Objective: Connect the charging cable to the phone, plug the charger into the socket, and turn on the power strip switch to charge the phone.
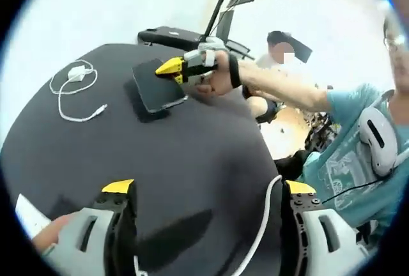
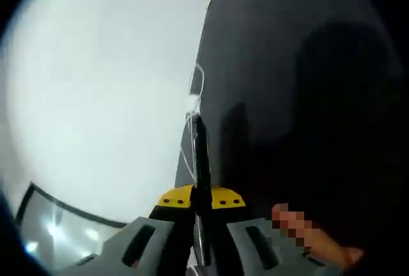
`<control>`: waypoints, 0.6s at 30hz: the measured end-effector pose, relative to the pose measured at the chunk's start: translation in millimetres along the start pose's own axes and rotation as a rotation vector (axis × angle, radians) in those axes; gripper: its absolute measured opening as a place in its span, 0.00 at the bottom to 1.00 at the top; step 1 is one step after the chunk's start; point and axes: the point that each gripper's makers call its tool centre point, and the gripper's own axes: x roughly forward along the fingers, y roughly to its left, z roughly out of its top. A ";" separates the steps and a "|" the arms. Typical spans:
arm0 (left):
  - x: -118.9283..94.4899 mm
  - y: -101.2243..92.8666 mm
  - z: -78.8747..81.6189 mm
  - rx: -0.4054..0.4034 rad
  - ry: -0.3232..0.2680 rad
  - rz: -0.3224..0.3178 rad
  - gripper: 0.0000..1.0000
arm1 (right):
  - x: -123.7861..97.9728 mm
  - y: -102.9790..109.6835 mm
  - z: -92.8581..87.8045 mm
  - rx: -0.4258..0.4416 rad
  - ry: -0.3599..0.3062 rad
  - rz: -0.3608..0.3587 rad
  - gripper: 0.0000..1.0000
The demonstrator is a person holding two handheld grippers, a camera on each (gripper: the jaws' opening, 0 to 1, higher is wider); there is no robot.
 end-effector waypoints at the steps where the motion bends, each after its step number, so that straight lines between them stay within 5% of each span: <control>1: 0.9 -0.3 0.5 0.000 -0.001 0.000 0.87 | -2.0 -3.6 6.4 0.011 -0.030 -0.011 0.05; 5: 10.2 -0.3 1.3 0.001 0.004 0.009 0.87 | -12.1 -24.7 21.1 0.074 -0.130 -0.060 0.05; 11: 15.1 3.3 5.6 0.023 -0.008 0.033 0.84 | -15.8 -36.6 22.6 0.044 -0.216 -0.136 0.06; 13: 13.6 3.4 11.7 0.022 -0.043 0.025 0.82 | -18.1 -43.0 14.2 -0.050 -0.174 -0.190 0.15; 18: 11.3 17.9 17.0 0.084 -0.060 0.066 0.82 | -33.1 -23.0 11.8 -0.182 -0.204 -0.163 0.43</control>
